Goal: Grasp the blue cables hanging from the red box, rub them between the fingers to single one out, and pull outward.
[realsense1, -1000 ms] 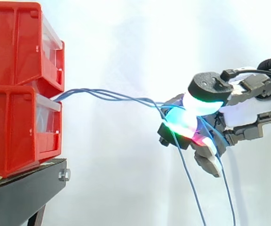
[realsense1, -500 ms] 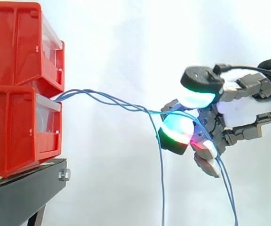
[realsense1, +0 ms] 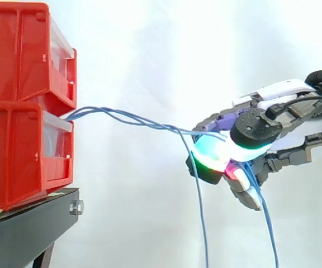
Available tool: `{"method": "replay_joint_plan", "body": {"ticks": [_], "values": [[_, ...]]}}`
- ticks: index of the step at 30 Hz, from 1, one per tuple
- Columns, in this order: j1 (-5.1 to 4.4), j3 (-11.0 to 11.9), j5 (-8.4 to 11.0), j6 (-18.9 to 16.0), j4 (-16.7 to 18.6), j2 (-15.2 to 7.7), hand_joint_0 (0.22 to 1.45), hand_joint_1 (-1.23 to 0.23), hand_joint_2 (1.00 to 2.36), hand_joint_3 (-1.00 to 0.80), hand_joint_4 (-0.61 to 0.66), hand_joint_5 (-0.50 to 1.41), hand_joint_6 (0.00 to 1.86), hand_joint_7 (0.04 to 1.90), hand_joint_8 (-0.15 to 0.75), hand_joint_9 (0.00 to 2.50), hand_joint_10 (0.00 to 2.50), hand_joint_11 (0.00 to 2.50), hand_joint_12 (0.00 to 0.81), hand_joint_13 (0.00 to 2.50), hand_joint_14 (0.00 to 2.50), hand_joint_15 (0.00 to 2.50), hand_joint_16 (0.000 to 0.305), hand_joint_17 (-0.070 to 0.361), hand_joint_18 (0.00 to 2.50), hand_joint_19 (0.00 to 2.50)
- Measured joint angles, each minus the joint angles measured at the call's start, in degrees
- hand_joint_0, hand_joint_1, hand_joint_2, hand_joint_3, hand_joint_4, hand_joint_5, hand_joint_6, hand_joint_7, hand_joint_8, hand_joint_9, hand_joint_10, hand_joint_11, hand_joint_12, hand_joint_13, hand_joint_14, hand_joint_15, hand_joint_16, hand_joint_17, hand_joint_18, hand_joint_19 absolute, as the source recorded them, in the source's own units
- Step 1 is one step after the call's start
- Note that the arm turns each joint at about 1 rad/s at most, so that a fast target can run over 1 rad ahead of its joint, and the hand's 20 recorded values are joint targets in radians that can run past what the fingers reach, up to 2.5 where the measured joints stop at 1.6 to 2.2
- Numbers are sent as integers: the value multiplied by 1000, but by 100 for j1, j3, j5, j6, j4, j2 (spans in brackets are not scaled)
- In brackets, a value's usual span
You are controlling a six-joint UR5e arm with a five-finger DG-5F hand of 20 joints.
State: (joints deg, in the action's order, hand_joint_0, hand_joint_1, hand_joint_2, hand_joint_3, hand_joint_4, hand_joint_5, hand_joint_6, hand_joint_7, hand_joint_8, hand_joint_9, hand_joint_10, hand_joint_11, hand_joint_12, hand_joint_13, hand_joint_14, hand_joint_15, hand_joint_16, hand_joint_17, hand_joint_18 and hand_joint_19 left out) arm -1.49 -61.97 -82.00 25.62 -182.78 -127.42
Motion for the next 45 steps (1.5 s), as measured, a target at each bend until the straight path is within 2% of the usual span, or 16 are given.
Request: {"method": "replay_joint_plan", "body": {"ticks": [2, 5, 7, 15, 17, 19, 24, 26, 30, 32, 34, 35, 45], "values": [[1, 8, 0, 2, -25, 0, 490, -661, 1000, -500, 0, -132, 884, 938, 215, 1048, 22, 785, 325, 1007, 30, 866, 46, 104, 855, 771], [4, 29, 0, 12, -61, -1, 486, -615, 1000, -500, 7, -126, 874, 930, 217, 1065, 21, 789, 329, 1010, 30, 870, 47, 106, 855, 768], [10, 39, 2, 68, -85, -1, 484, -513, 1000, -500, 11, -120, 855, 917, 223, 1082, 22, 787, 328, 1016, 30, 869, 48, 108, 852, 768], [12, 44, 24, 273, -112, -2, 471, -411, 1000, -500, 26, -114, 828, 926, 233, 1101, 22, 785, 340, 1023, 30, 869, 50, 113, 849, 769], [11, 45, 25, 280, -111, -2, 538, -572, 1001, -481, 9, -113, 821, 1002, 200, 1101, 21, 806, 311, 1013, 31, 872, 45, 101, 818, 801], [10, 45, 29, 283, -110, -2, 580, -665, 1008, -389, -6, -118, 828, 1078, 200, 1099, 24, 816, 303, 1014, 32, 881, 43, 96, 820, 802], [-2, 45, 35, 286, -112, -2, 637, -804, 1018, -249, -30, -129, 888, 1084, 200, 1094, 24, 852, 297, 1014, 33, 872, 42, 94, 865, 785], [-6, 45, 37, 286, -112, -2, 717, -899, 1019, -255, -111, -135, 902, 1265, 190, 1094, 21, 873, 293, 1018, 32, 870, 40, 89, 882, 774], [-7, 45, 38, 286, -114, -2, 773, -897, 1010, -391, -191, -137, 932, 1202, 192, 1097, 23, 845, 289, 1015, 33, 869, 38, 85, 880, 778], [-8, 45, 37, 286, -114, -2, 796, -891, 1003, -464, -246, -136, 937, 1282, 190, 1115, 24, 847, 283, 1016, 32, 874, 36, 82, 877, 788], [-7, 45, 36, 288, -115, -1, 810, -879, 1001, -498, -250, -136, 939, 1326, 192, 1143, 23, 849, 280, 1018, 33, 880, 35, 79, 874, 808], [-5, 45, 35, 289, -115, -2, 806, -879, 1000, -500, -265, -134, 951, 1280, 194, 1159, 23, 862, 282, 1024, 31, 890, 35, 79, 883, 802], [15, 45, 10, 341, -115, -2, 738, -927, 1000, -500, -212, -105, 940, 1200, 197, 1219, 24, 868, 276, 1063, 35, 933, 35, 78, 936, 819]]}}
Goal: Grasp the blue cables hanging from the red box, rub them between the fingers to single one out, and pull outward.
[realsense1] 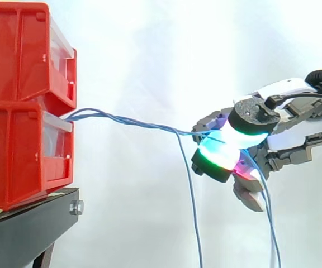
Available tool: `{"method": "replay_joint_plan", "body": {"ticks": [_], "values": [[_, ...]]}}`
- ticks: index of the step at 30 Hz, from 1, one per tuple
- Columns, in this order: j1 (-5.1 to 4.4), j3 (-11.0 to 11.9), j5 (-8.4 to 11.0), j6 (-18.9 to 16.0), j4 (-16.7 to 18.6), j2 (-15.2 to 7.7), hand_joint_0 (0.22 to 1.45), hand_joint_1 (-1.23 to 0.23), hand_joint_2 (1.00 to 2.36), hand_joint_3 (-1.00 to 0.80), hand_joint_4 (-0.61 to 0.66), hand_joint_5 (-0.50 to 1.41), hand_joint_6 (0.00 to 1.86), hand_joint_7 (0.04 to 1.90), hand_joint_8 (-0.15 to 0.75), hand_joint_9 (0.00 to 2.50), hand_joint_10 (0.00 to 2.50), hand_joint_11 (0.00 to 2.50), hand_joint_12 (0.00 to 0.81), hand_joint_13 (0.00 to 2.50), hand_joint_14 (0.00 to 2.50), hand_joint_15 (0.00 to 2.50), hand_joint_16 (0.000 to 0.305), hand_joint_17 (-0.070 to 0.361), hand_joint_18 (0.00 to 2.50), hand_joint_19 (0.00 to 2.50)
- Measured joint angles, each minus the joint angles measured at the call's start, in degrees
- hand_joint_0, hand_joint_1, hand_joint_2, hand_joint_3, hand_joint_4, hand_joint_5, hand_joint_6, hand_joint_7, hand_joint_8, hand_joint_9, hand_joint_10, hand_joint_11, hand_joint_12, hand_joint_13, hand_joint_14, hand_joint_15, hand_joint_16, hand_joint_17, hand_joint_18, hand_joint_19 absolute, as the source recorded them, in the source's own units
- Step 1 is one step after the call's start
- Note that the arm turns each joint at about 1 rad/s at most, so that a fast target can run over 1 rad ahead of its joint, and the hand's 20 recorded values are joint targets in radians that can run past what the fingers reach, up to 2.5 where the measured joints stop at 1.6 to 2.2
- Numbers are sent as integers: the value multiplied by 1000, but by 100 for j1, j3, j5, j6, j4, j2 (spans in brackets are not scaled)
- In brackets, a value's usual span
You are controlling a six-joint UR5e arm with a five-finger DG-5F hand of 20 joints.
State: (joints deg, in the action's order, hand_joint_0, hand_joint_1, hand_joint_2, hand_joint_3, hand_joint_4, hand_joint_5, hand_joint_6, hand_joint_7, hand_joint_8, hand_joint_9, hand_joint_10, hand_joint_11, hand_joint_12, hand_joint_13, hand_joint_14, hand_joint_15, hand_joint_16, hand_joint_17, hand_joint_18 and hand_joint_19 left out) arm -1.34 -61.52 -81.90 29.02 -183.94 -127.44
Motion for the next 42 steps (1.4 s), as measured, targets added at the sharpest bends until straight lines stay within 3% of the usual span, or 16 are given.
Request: {"method": "replay_joint_plan", "body": {"ticks": [12, 20, 26, 34, 42], "values": [[0, 1, -10, 14, 7, 0, 570, -923, 1000, -500, -89, -69, 901, 1028, 198, 1269, 24, 836, 289, 1094, 35, 952, 38, 85, 930, 855], [0, 4, -11, 58, 7, 0, 471, -657, 1000, -500, -62, -66, 863, 1039, 209, 1303, 24, 817, 326, 1120, 32, 935, 47, 106, 955, 830], [0, 28, -7, 79, 2, 0, 459, -564, 1000, -500, -39, -69, 847, 1041, 216, 1313, 22, 819, 330, 1118, 31, 924, 49, 111, 951, 821], [-2, 30, 15, 86, -2, -3, 504, -636, 1000, -490, -47, -74, 844, 1084, 207, 1300, 26, 832, 313, 1100, 32, 938, 46, 103, 913, 849], [-4, 28, 78, 64, 4, -3, 575, -754, 1012, -283, -70, -76, 860, 1197, 210, 1300, 23, 832, 314, 1112, 34, 934, 46, 104, 936, 836]]}}
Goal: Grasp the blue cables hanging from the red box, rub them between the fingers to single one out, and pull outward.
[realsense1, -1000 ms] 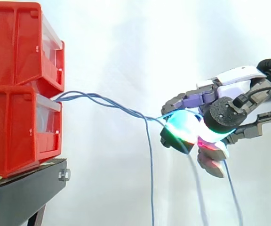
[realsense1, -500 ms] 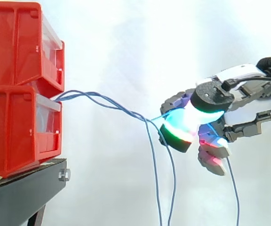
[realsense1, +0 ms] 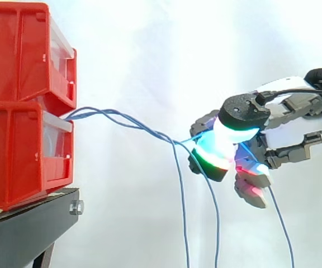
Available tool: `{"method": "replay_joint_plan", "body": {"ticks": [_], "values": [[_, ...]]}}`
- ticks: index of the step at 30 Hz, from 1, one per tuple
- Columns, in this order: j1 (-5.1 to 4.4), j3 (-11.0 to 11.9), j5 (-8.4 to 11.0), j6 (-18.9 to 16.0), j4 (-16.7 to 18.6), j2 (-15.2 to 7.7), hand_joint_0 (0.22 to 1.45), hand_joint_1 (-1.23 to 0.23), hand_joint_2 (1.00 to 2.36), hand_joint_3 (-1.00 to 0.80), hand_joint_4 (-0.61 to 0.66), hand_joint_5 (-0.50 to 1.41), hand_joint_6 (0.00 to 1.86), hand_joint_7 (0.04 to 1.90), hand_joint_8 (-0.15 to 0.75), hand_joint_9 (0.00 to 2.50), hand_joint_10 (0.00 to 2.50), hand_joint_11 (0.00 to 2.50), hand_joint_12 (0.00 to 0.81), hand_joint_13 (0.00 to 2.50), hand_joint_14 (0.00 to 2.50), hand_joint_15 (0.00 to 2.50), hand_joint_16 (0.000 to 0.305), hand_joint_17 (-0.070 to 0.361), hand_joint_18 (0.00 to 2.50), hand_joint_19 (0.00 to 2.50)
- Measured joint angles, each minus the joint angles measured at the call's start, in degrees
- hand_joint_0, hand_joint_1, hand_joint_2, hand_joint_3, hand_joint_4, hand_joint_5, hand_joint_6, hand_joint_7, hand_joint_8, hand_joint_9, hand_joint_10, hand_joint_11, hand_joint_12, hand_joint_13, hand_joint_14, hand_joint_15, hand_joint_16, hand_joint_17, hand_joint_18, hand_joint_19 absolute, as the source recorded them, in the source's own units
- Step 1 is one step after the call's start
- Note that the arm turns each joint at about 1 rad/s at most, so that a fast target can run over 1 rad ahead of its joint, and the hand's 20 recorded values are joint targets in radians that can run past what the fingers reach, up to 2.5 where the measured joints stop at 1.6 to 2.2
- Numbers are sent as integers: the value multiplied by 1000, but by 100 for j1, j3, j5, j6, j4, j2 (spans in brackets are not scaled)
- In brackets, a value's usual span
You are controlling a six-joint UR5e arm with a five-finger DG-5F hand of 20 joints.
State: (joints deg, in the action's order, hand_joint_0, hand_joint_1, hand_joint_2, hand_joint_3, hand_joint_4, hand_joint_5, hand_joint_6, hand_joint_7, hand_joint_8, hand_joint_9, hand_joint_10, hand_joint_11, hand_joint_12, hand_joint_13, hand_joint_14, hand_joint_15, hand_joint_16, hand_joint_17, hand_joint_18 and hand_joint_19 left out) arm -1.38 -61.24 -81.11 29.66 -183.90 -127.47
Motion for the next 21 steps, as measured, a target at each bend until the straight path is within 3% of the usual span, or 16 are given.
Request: {"method": "replay_joint_plan", "body": {"ticks": [7, 14, 17, 21], "values": [[0, -2, 153, -14, 18, -4, 587, -783, 1016, -253, -59, -84, 881, 1154, 202, 1263, 26, 850, 300, 1098, 35, 950, 42, 95, 920, 850], [-14, -43, 477, 28, 121, -30, 586, -782, 1016, -259, -60, -86, 887, 1118, 198, 1258, 28, 844, 296, 1093, 35, 961, 41, 93, 913, 856], [-31, -192, 537, 29, 240, -40, 583, -779, 1016, -261, -61, -86, 888, 1108, 194, 1256, 27, 846, 297, 1093, 34, 956, 41, 92, 911, 865], [-52, -533, 573, 17, 656, -43, 582, -777, 1016, -262, -59, -86, 887, 1110, 197, 1258, 26, 849, 298, 1094, 34, 947, 41, 91, 911, 857]]}}
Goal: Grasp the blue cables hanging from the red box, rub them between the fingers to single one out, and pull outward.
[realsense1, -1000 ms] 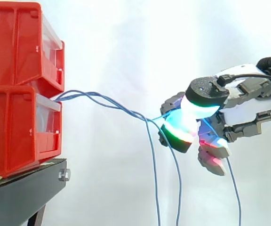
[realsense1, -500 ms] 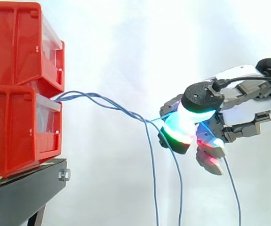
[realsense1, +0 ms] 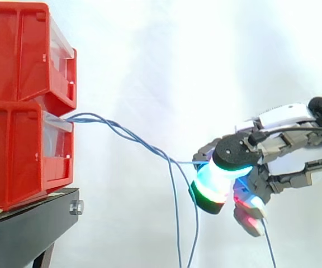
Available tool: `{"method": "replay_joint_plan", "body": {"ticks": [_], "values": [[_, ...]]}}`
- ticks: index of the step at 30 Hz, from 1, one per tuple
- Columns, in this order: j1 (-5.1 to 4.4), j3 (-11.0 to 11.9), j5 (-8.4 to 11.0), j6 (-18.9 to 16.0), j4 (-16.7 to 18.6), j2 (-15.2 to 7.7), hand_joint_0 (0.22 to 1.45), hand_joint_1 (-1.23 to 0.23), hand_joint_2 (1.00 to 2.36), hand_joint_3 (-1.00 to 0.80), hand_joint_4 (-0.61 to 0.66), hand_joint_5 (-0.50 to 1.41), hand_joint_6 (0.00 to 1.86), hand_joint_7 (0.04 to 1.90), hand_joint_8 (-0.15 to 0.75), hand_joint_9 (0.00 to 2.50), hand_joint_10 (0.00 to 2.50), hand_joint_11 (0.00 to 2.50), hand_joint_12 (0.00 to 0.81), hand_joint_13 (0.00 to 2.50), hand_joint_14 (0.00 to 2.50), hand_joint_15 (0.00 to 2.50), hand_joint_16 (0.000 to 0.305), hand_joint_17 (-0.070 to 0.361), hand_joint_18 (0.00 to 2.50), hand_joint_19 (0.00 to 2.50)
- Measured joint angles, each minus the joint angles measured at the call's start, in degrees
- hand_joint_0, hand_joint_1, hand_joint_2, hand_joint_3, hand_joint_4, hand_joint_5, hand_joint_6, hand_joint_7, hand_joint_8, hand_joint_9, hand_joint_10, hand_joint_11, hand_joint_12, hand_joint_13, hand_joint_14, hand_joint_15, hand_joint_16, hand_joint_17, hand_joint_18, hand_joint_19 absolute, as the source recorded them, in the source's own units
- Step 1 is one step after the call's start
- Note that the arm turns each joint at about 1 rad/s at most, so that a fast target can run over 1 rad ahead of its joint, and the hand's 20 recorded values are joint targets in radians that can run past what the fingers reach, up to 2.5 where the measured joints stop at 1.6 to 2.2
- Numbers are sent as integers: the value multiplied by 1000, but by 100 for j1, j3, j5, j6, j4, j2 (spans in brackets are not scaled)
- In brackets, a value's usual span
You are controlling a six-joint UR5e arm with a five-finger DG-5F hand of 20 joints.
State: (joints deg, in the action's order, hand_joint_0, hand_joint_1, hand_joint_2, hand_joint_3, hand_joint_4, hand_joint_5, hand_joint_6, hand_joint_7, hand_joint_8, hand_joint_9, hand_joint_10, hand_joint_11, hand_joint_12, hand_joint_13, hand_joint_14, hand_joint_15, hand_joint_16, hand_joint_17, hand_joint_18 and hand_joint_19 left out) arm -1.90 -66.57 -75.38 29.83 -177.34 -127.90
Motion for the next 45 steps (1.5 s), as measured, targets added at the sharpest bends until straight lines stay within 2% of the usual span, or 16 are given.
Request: {"method": "replay_joint_plan", "body": {"ticks": [4, 11, 17, 26, 28, 33, 36, 41, 45], "values": [[-6, -152, 14, -62, 301, -2, 581, -774, 1015, -264, -57, -86, 887, 1110, 198, 1257, 25, 848, 298, 1094, 34, 952, 41, 92, 911, 857], [-10, -187, 27, -415, 361, -6, 581, -770, 1015, -271, -53, -86, 886, 1110, 197, 1257, 27, 848, 294, 1093, 34, 959, 41, 91, 912, 857], [-11, -191, 59, -796, 183, -6, 581, -767, 1015, -272, -48, -86, 886, 1101, 195, 1259, 27, 849, 294, 1093, 34, 951, 41, 91, 910, 866], [-21, -198, 76, -1583, -305, -7, 581, -765, 1015, -273, -46, -86, 885, 1104, 200, 1259, 27, 839, 295, 1096, 34, 959, 41, 91, 910, 865], [-35, -276, 76, -1771, -378, -7, 580, -763, 1015, -274, -51, -85, 885, 1094, 202, 1262, 27, 847, 294, 1097, 34, 953, 41, 92, 912, 866], [-85, -546, 132, -2181, -252, -7, 582, -763, 1015, -284, -45, -86, 884, 1095, 201, 1260, 27, 840, 298, 1097, 34, 947, 41, 92, 914, 860], [-105, -606, 154, -2395, -198, -7, 583, -761, 1014, -292, -46, -85, 882, 1089, 197, 1260, 27, 851, 294, 1092, 34, 958, 41, 92, 913, 867], [-116, -622, 163, -2645, -237, -5, 583, -755, 1012, -343, -43, -85, 873, 1075, 196, 1258, 29, 845, 296, 1089, 35, 957, 41, 92, 906, 866], [-117, -506, 156, -2672, -273, -1, 552, -737, 1003, -458, -22, -83, 852, 1038, 197, 1258, 27, 839, 302, 1087, 34, 945, 42, 95, 912, 858]]}}
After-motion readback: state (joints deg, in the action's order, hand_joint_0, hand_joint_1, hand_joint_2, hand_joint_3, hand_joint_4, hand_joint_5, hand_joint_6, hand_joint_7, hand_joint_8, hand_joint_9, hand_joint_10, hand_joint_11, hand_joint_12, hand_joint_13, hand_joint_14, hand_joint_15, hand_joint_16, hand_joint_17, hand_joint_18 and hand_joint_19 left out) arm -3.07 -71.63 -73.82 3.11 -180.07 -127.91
